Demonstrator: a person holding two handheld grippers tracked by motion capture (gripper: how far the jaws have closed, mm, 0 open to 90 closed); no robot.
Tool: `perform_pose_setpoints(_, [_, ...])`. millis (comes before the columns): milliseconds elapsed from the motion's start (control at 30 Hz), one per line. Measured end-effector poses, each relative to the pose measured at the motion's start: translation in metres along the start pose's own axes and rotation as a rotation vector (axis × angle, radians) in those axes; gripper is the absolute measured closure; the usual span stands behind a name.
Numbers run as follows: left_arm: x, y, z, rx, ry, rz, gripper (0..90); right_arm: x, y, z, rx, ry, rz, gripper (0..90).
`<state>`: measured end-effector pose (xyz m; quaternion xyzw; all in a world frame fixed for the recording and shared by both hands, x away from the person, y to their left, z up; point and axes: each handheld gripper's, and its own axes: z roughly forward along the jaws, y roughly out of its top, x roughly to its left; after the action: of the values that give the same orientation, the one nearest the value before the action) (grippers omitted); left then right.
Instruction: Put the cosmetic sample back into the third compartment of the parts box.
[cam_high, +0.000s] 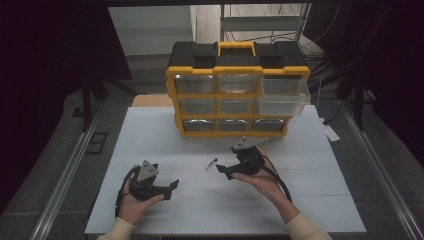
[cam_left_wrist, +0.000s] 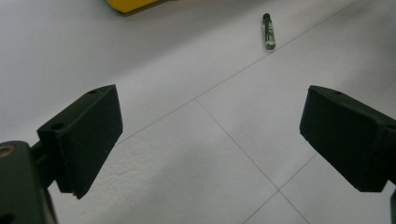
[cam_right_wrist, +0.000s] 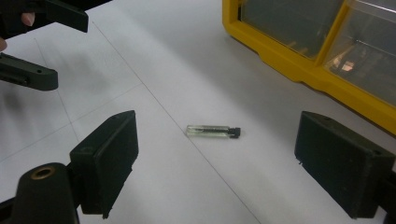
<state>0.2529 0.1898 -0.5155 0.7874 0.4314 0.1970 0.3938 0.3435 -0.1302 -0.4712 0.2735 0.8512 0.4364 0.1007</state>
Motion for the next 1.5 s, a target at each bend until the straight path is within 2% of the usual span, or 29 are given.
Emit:
perform_pose_setpoints(167, [0.001, 0.0, 0.0, 0.002, 0.002, -0.002, 6.9, 0.0, 0.004, 0.01, 0.018, 0.006, -0.013, 13.8])
perform_pose_setpoints(567, [0.002, 0.0, 0.0, -0.002, 0.005, -0.01, 7.0, -0.001, 0.007, 0.026, 0.065, -0.001, -0.01, 13.5])
perform_pose_setpoints(700, [0.002, -0.001, -0.001, 0.0, 0.006, -0.007, 6.9, -0.002, 0.009, 0.03, 0.07, -0.003, 0.004, 13.4])
perform_pose_setpoints(1000, [0.001, 0.0, -0.001, 0.002, 0.001, 0.0, 7.0, -0.003, 0.013, 0.049, 0.14, -0.014, 0.025, 11.8])
perform_pose_setpoints(1267, [0.001, 0.0, 0.0, 0.005, 0.002, 0.002, 7.0, 0.0, 0.013, 0.073, 0.219, -0.026, 0.007, 9.8])
perform_pose_setpoints(1500, [0.001, 0.0, 0.0, 0.006, 0.001, 0.002, 7.0, 0.0, 0.011, 0.086, 0.256, -0.045, -0.003, 9.2])
